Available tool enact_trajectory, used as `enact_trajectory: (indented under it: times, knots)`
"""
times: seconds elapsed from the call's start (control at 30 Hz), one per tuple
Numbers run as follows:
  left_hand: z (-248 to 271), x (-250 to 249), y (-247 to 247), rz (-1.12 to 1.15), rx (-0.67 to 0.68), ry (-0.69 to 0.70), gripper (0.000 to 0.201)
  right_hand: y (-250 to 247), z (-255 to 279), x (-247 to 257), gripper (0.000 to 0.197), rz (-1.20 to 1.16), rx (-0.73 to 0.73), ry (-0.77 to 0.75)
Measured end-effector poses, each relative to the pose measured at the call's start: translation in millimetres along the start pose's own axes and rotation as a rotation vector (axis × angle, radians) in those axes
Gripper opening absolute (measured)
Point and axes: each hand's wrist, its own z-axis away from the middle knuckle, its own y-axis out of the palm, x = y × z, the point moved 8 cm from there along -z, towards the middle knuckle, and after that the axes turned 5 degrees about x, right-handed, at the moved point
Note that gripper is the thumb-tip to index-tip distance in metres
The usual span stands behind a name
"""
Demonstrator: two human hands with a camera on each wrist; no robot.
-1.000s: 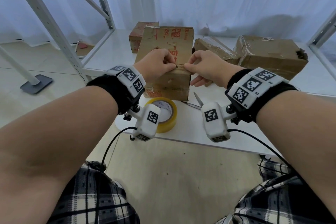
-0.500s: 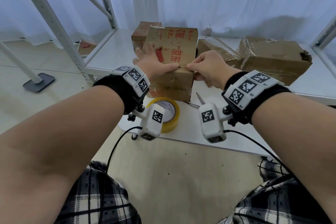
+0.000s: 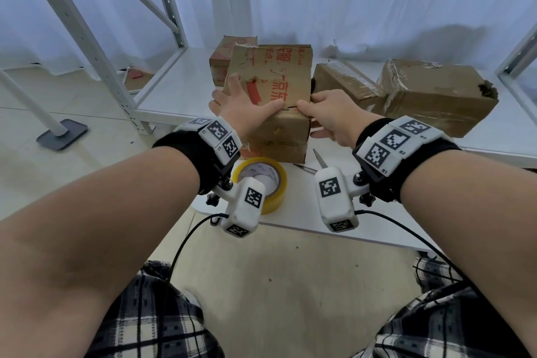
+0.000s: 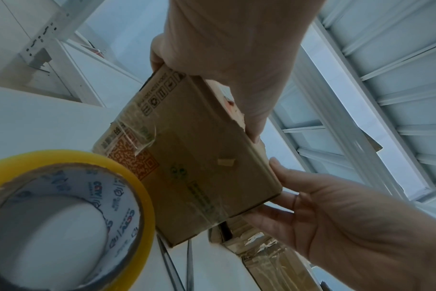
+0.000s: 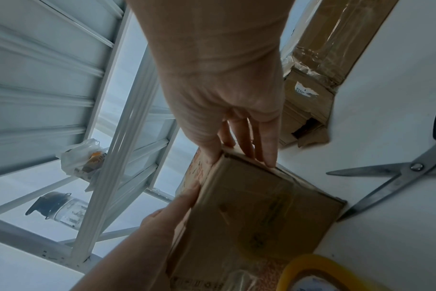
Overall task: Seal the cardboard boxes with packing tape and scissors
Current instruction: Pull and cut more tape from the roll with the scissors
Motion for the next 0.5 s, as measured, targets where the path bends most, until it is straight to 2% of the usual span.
enact_trajectory:
  times: [0.27,0.5]
  knots:
    - [1.3,-4.5,-12.7,0.047,-0.118,0.062,0.092,1.5,-2.6,4.6,0.036,-0.246,0.028,-0.073]
    - [4.8,-13.7,-18.3,0.055,-0.186,0.156,0.089,-3.7,-4.5,7.5,0.031,-0.347,-0.022,-0.110]
